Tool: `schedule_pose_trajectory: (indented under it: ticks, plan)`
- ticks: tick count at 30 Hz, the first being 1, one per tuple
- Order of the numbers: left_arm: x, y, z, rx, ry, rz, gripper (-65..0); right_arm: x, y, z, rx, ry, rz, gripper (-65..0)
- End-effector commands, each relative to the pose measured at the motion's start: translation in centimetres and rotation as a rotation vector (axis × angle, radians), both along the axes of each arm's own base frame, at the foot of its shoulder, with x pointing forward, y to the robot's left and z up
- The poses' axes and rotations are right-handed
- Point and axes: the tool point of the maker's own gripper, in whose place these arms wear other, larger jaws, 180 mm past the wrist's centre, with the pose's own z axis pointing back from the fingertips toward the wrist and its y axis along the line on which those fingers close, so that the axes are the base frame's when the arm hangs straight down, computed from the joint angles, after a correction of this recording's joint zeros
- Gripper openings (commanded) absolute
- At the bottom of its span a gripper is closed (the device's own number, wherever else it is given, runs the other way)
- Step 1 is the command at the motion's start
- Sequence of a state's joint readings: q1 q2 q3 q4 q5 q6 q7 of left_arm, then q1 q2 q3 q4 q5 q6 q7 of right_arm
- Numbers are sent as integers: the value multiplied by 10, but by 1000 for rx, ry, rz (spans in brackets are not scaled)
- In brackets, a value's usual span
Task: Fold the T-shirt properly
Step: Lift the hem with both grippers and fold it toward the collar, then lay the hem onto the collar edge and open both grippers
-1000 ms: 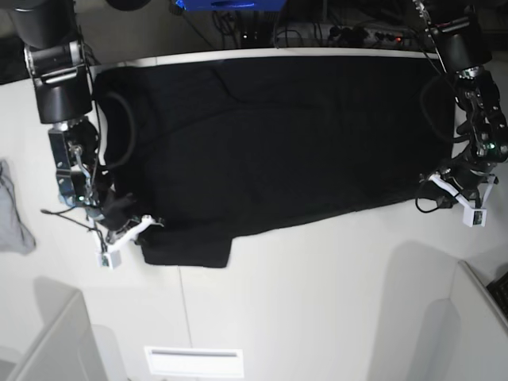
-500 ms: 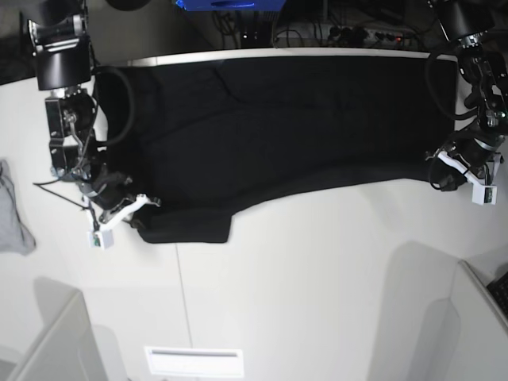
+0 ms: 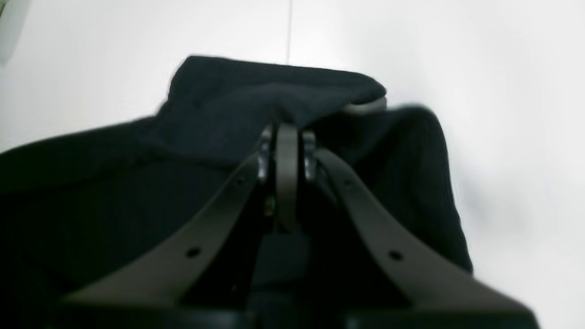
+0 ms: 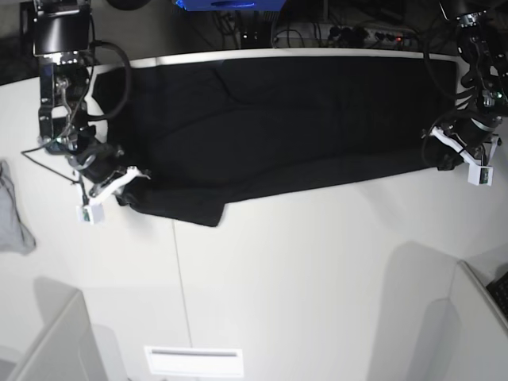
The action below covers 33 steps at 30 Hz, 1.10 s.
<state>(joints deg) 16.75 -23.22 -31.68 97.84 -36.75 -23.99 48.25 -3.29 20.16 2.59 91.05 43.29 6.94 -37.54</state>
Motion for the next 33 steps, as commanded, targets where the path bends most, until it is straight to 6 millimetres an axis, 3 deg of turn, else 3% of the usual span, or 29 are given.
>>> schedule_pose_trajectory:
  ticks: [1, 8, 13, 18, 22, 25, 28, 33]
  plan:
    - [6, 0, 16, -6, -51, -15, -650, 9, -6, 18, -10, -64, -5, -650]
    - [2, -19, 29, -54, -87, -57, -650, -9, 6, 21, -14, -51, 38, -650]
    - [-3, -20, 28, -49, -76, -66, -650, -19, 11, 26, -15, -63, 53, -650]
    - [-7, -22, 27, -46, -67, -71, -650, -29, -6, 33, -39, -40, 25, -650]
    - [-9, -27, 32, -37, -77, -90, -650, -32, -6, 40, -53, -28, 42, -650]
    - [-13, -15, 39, -20, -93, -56, -650, -36, 5, 43, -35, -20, 56, -650]
    - [-17, -2, 44, -2, -99, -23, -650, -44, 3, 43, -31, -4, 44, -650]
    - [-26, -3, 37, -3, -67, -26, -650, -57, 5, 44, -32, 19, 47, -650]
